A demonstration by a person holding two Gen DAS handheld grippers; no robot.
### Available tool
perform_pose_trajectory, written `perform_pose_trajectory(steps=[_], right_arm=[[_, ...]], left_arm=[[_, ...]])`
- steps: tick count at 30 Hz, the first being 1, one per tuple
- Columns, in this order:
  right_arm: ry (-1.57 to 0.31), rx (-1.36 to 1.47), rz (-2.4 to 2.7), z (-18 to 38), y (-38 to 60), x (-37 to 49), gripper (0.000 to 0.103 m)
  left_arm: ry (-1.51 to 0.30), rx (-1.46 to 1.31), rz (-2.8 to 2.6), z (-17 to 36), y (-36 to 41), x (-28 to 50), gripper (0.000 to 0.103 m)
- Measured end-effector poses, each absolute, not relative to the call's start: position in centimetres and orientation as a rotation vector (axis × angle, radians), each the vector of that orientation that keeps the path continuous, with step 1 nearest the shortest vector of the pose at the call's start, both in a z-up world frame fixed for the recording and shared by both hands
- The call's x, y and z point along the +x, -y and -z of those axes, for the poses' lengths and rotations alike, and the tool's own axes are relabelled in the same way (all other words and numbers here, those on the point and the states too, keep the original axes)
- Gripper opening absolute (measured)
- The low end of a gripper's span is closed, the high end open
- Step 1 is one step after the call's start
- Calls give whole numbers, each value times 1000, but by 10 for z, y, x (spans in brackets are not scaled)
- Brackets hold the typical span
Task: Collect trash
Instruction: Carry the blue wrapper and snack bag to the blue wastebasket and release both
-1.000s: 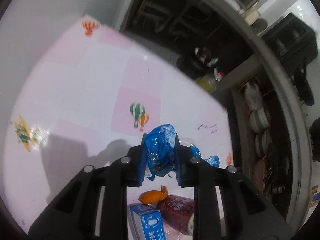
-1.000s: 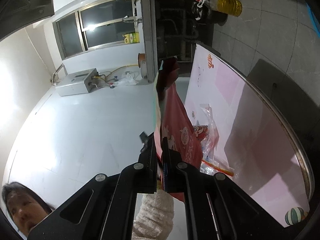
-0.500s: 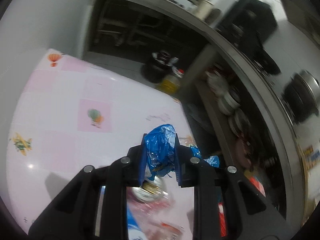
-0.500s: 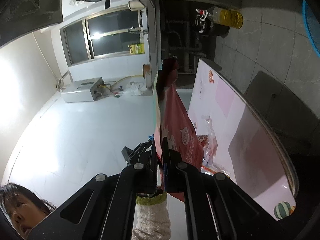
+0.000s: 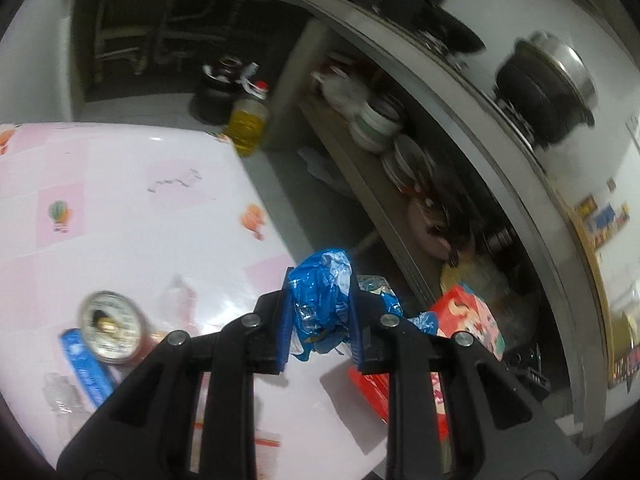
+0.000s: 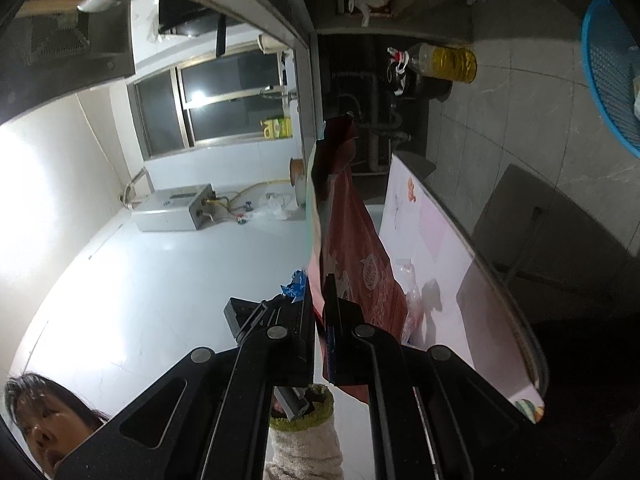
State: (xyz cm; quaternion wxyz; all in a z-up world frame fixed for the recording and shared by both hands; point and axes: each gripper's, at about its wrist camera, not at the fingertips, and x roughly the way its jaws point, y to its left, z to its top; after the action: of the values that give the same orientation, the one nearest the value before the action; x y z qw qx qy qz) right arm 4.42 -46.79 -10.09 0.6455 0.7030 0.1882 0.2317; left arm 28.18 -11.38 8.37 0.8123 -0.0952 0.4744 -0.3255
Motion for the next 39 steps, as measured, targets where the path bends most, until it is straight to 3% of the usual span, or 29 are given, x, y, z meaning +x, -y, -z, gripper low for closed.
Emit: perform_pose_trajectory(steps=[19,39], right_arm=[[-336,1744,-370,155,535,-11,5],[-304,1867,-69,241,588,-52,5]], left_arm=[[-1201,-11,871,-17,295,238,21],[-1325,192,887,86,431,222,21]])
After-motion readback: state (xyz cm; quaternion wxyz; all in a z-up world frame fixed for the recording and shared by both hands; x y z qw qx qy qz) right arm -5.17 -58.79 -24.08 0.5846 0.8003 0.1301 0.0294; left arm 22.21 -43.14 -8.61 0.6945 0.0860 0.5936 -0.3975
